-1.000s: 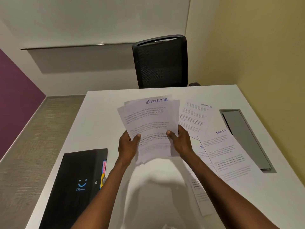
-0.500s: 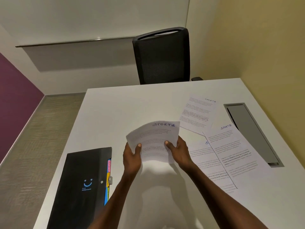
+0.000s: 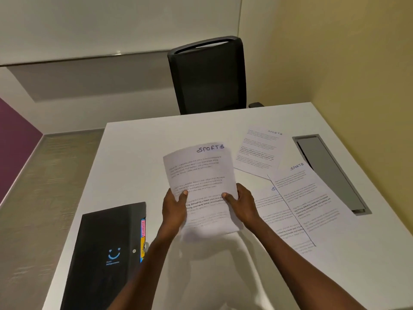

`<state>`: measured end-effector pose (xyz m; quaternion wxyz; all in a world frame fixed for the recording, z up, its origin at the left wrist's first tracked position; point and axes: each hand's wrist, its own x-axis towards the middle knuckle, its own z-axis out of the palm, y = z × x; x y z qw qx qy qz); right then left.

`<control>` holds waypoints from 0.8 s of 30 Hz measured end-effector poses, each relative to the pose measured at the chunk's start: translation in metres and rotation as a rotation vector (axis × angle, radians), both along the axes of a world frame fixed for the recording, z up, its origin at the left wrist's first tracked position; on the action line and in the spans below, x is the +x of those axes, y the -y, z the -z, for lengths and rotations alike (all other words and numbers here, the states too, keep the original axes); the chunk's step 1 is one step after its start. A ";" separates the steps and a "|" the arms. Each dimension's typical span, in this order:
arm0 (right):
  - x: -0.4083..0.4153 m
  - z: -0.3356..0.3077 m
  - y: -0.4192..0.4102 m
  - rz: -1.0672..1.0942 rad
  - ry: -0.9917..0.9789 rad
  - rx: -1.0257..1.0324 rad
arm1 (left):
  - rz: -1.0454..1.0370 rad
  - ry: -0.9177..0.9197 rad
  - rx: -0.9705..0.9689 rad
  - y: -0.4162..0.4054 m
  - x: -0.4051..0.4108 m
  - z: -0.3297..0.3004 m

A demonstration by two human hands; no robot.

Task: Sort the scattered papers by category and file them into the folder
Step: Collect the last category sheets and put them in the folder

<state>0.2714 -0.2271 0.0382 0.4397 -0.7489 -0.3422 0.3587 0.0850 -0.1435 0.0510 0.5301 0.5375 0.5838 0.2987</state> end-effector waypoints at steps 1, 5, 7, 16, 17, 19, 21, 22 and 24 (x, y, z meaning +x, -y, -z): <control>0.003 0.000 0.001 0.002 0.011 -0.015 | 0.017 0.003 -0.035 -0.004 0.000 -0.003; 0.014 0.002 0.008 -0.027 0.028 -0.079 | 0.021 0.041 -0.221 -0.010 0.004 -0.009; 0.018 -0.001 0.013 -0.028 0.011 -0.085 | 0.023 0.049 -0.276 -0.008 0.005 -0.007; 0.050 -0.009 0.045 -0.028 -0.063 -0.159 | 0.113 0.371 -0.487 0.029 0.024 0.003; 0.054 -0.009 0.050 -0.015 -0.032 -0.171 | 0.092 0.349 -0.473 0.034 0.030 0.003; 0.068 -0.002 0.061 -0.014 0.064 -0.238 | 0.035 0.299 -0.432 0.043 0.041 0.005; 0.086 0.013 0.079 -0.076 0.198 -0.384 | -0.018 0.263 -0.379 0.052 0.048 0.006; 0.093 0.020 0.090 -0.101 0.236 -0.469 | -0.045 0.252 -0.357 0.056 0.050 0.005; 0.098 0.038 0.109 -0.166 0.311 -0.605 | -0.088 0.235 -0.319 0.062 0.049 0.006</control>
